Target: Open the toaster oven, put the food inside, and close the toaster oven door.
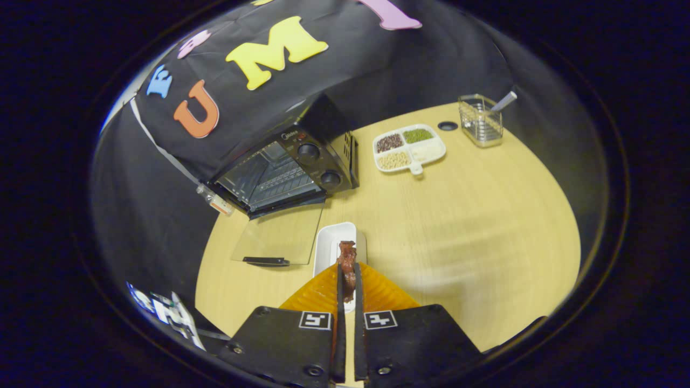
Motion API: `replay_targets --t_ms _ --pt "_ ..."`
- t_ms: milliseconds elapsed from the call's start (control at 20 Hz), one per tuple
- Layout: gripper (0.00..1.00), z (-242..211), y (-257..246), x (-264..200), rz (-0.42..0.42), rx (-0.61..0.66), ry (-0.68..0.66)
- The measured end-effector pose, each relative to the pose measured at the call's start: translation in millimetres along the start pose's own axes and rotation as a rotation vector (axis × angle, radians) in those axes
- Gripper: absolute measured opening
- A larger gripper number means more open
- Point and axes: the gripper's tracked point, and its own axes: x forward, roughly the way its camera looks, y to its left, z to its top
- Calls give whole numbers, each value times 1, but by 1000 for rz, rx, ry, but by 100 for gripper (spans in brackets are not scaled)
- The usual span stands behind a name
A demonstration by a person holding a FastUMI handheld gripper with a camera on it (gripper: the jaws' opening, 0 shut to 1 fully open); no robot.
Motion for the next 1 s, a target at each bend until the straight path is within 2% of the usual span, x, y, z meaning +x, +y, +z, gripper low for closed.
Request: replay_targets --t_ms 250,500,1000 --pt "9 19 34 -34 -84 -199 -117" --pt "9 34 88 -48 -85 -312 -238" --pt "9 24 184 12 -110 -443 -293"
